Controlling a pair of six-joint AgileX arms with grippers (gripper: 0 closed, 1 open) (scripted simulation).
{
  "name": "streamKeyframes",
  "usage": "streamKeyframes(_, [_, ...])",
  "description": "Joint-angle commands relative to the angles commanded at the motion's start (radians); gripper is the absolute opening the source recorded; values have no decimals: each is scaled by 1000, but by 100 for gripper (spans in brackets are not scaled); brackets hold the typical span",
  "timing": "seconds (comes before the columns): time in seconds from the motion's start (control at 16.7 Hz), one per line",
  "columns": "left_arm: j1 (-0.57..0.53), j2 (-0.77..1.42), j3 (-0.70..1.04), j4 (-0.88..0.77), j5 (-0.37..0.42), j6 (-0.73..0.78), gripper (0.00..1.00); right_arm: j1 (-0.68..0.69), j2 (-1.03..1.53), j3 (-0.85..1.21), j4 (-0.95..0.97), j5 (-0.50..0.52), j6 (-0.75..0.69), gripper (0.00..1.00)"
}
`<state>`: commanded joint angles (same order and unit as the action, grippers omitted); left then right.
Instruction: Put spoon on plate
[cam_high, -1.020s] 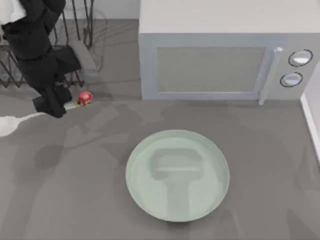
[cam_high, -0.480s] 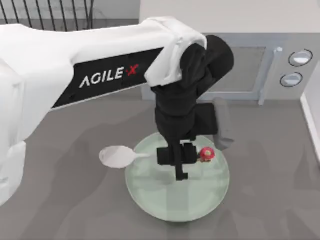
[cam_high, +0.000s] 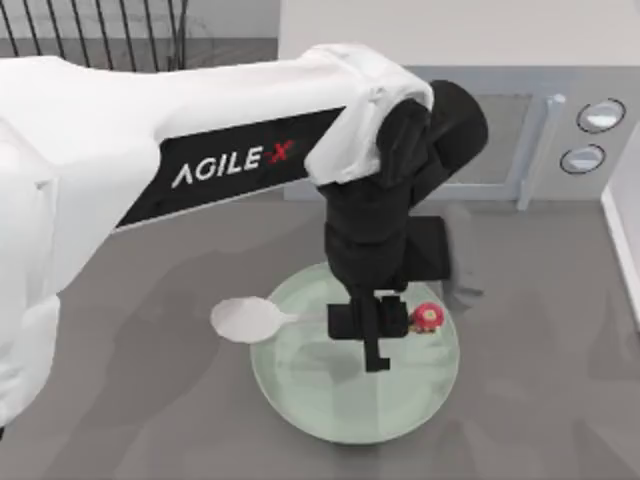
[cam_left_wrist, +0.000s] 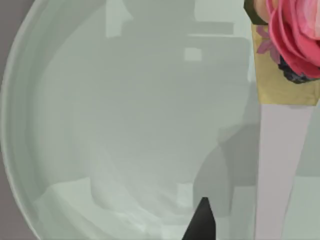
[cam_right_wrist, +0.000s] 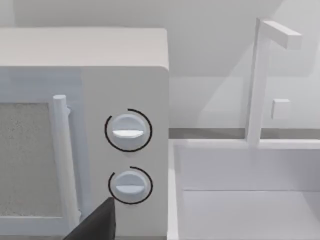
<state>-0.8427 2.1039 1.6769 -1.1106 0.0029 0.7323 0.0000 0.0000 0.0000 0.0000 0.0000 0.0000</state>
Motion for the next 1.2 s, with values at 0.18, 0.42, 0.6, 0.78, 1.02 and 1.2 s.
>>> streamKeyframes(0.18, [-18,-20,-8,-16,10,20,0,0,0,0,0,0,0,100])
streamKeyframes(0.42, [-56,-62,-21,-42,29,58,0,0,0,0,0,0,0,100])
streamKeyframes(0.6, [-81,-92,-32,-53,43,81,0,0,0,0,0,0,0,100])
streamKeyframes(0.78, [-95,-107,-42,-49,52,89,0,0,0,0,0,0,0,100])
streamKeyframes(1.02, [-91,-106,-48,-20,54,79,0,0,0,0,0,0,0,100])
streamKeyframes(1.2, [-75,-85,-50,19,45,61,0,0,0,0,0,0,0,100])
